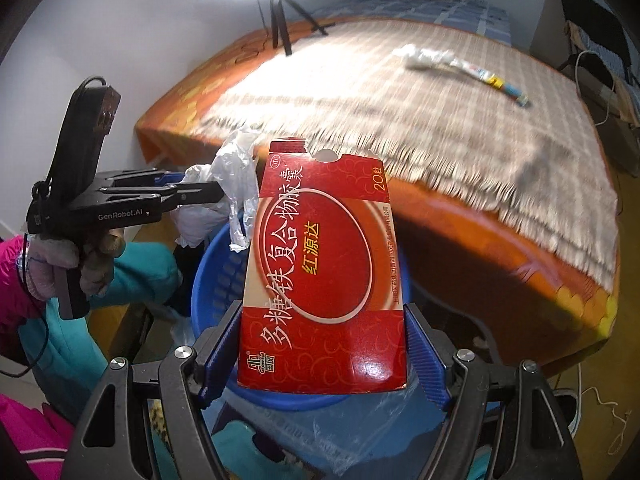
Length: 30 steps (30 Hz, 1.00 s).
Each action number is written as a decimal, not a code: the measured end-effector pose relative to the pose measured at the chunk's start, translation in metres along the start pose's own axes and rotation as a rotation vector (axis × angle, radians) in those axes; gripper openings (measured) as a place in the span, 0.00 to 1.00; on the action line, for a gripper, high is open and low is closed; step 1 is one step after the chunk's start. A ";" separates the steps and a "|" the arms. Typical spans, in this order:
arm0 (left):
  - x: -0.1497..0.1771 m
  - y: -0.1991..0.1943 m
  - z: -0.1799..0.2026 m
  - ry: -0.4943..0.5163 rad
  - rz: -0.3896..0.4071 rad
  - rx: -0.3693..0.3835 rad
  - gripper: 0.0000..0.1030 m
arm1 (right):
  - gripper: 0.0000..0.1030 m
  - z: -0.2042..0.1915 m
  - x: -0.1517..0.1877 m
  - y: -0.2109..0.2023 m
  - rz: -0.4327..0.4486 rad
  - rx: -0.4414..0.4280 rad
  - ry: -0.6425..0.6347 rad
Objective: Collect trash
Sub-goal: 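Carry the white bag and red box with both tools over the basket, then open both tools to drop the bag and red box into the basket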
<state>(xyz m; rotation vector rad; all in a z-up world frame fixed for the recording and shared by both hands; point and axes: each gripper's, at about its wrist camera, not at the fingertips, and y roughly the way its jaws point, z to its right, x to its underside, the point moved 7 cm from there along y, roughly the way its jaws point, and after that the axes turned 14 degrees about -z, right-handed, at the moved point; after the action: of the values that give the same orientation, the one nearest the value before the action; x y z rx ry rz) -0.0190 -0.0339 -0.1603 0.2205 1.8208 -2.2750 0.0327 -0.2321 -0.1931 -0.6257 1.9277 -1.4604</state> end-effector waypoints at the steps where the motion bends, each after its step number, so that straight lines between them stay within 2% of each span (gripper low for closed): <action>1: 0.004 0.003 0.001 0.004 -0.009 -0.003 0.33 | 0.76 -0.001 0.002 0.003 -0.009 0.000 -0.002; 16: 0.034 0.039 0.017 0.055 -0.105 -0.021 0.33 | 0.76 -0.003 0.023 0.044 -0.128 -0.005 0.003; 27: 0.039 0.047 0.020 0.065 -0.125 -0.031 0.33 | 0.77 -0.002 0.022 0.051 -0.137 -0.001 0.008; 30: 0.038 0.048 0.020 0.064 -0.127 -0.035 0.38 | 0.77 -0.001 0.022 0.052 -0.138 0.002 0.007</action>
<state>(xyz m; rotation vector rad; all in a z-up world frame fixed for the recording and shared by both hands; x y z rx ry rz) -0.0429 -0.0669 -0.2108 0.1791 1.9582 -2.3428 0.0170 -0.2329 -0.2470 -0.7674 1.9210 -1.5500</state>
